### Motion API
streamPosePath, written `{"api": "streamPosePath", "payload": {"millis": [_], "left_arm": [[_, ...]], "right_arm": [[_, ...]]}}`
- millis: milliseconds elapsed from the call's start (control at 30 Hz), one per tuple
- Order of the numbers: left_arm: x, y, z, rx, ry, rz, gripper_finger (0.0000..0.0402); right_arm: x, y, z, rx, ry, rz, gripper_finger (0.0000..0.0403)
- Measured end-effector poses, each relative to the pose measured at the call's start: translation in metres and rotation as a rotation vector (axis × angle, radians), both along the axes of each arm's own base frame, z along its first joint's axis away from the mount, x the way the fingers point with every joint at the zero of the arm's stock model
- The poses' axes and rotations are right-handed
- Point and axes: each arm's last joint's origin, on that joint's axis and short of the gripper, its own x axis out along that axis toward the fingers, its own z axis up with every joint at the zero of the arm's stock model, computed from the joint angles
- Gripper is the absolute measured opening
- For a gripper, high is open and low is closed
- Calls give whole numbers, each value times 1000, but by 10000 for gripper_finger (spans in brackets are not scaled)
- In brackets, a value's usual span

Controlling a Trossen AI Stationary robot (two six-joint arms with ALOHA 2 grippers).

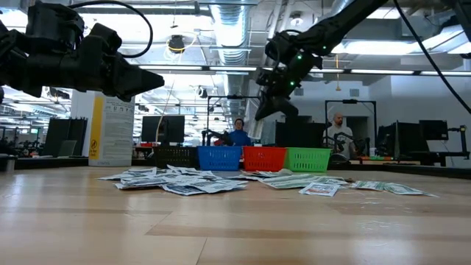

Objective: Pick & Place First Aid Supplies
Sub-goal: Put the green bandage pack into the red bin

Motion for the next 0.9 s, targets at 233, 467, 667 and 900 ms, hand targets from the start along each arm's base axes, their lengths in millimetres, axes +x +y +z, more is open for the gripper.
{"api": "streamPosePath", "payload": {"millis": [233, 467, 667, 900], "left_arm": [[0, 0, 0, 0, 0, 0, 93], [0, 0, 0, 0, -2, 0, 93], [0, 0, 0, 1, -4, 0, 93], [0, 0, 0, 1, -4, 0, 93]], "right_arm": [[-2, -1, -1, 10, 5, -4, 1], [4, -3, -25, 41, 67, 0, 1], [10, -11, -49, 22, 125, -27, 1], [10, -11, -50, 37, 113, -15, 1]]}}
